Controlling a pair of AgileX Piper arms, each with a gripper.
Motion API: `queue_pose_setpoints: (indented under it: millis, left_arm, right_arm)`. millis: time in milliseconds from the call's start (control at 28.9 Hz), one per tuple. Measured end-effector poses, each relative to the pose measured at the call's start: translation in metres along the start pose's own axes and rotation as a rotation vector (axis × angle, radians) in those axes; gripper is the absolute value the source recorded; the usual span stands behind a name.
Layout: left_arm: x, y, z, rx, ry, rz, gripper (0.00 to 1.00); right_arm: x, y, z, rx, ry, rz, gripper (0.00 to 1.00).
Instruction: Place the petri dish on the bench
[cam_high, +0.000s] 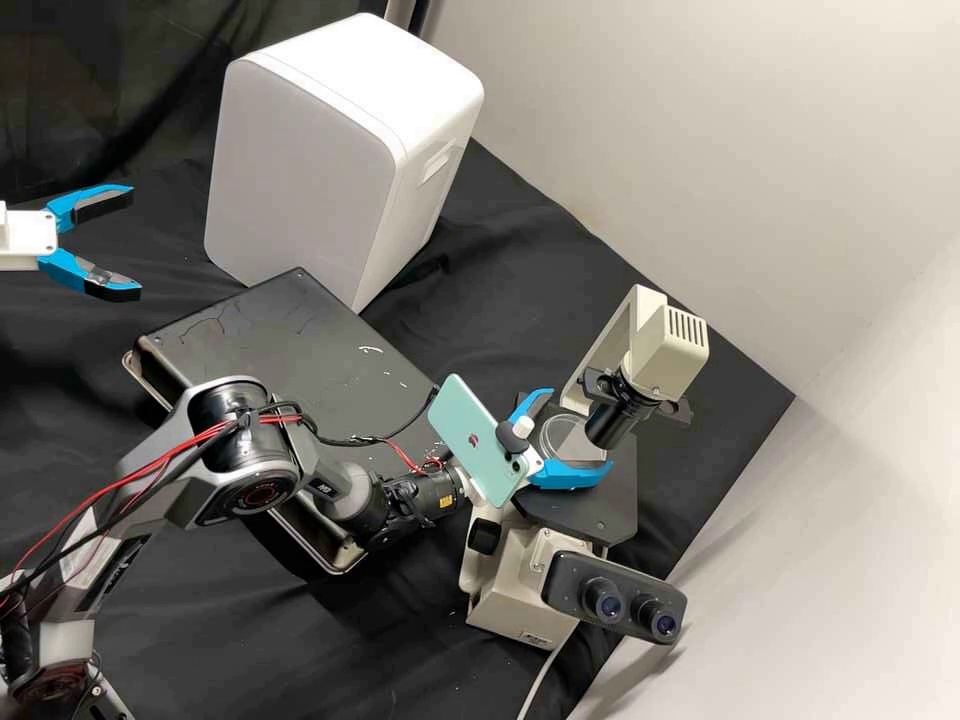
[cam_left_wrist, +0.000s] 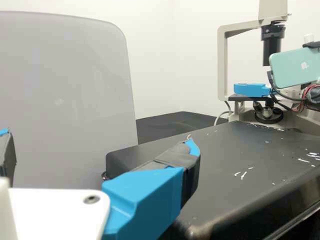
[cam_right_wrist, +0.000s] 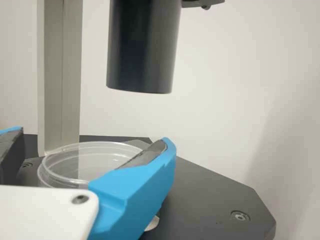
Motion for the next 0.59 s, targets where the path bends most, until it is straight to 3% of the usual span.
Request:
queue_pose_setpoints:
  millis: [588]
  left_arm:
    - [0.0001, 0.0002, -0.0014, -0.002, 0.009, 0.002, 1.0]
  right_arm:
    - [0.0, -0.0004, 0.0002, 0.007, 0.0, -0.001, 0.0]
